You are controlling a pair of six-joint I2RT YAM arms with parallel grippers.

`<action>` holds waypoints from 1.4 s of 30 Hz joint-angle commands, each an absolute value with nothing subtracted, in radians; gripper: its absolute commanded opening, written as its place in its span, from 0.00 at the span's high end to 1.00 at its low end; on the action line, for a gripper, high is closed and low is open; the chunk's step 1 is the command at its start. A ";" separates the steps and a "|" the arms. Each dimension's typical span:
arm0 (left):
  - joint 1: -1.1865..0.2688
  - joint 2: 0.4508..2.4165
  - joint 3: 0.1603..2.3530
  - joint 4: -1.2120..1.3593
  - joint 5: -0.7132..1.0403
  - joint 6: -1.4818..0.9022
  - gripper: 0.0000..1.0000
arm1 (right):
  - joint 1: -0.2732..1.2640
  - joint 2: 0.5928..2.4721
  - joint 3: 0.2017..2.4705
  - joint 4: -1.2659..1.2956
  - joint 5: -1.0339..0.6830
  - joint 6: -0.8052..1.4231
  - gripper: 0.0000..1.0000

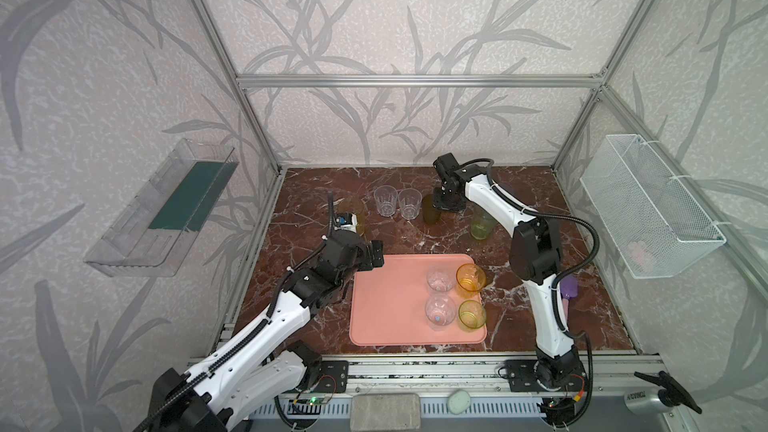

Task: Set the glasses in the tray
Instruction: 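Lower the right gripper into a gold dimpled tumbler and grip it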

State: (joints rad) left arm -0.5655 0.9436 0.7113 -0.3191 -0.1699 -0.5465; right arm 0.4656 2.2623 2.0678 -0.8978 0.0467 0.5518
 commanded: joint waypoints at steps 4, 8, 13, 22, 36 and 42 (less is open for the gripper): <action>-0.559 0.923 0.696 -0.306 -0.176 -0.563 0.01 | 0.460 2.295 2.120 -0.946 0.048 0.549 0.84; -0.557 0.922 0.695 -0.308 -0.176 -0.568 0.01 | 0.459 2.296 2.126 -0.974 0.054 0.549 0.89; -0.557 0.914 0.692 -0.307 -0.161 -0.583 0.01 | 0.459 2.259 2.080 -0.960 0.033 0.543 1.00; -0.558 0.878 0.678 -0.320 -0.162 -0.559 0.01 | 0.462 2.127 1.902 -0.835 -0.056 0.527 1.00; -0.556 0.885 0.765 -0.411 -0.152 -0.528 0.01 | 0.514 1.925 1.691 -0.722 -0.149 0.477 1.00; -0.556 0.852 0.736 -0.386 -0.114 -0.563 0.01 | 0.532 1.825 1.605 -0.676 -0.165 0.465 1.00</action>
State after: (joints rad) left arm -0.5610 0.8799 0.7345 -0.3935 -0.1360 -0.5369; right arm 0.5293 1.8858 1.6295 -0.7193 -0.1413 0.4808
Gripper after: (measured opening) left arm 0.993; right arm 0.058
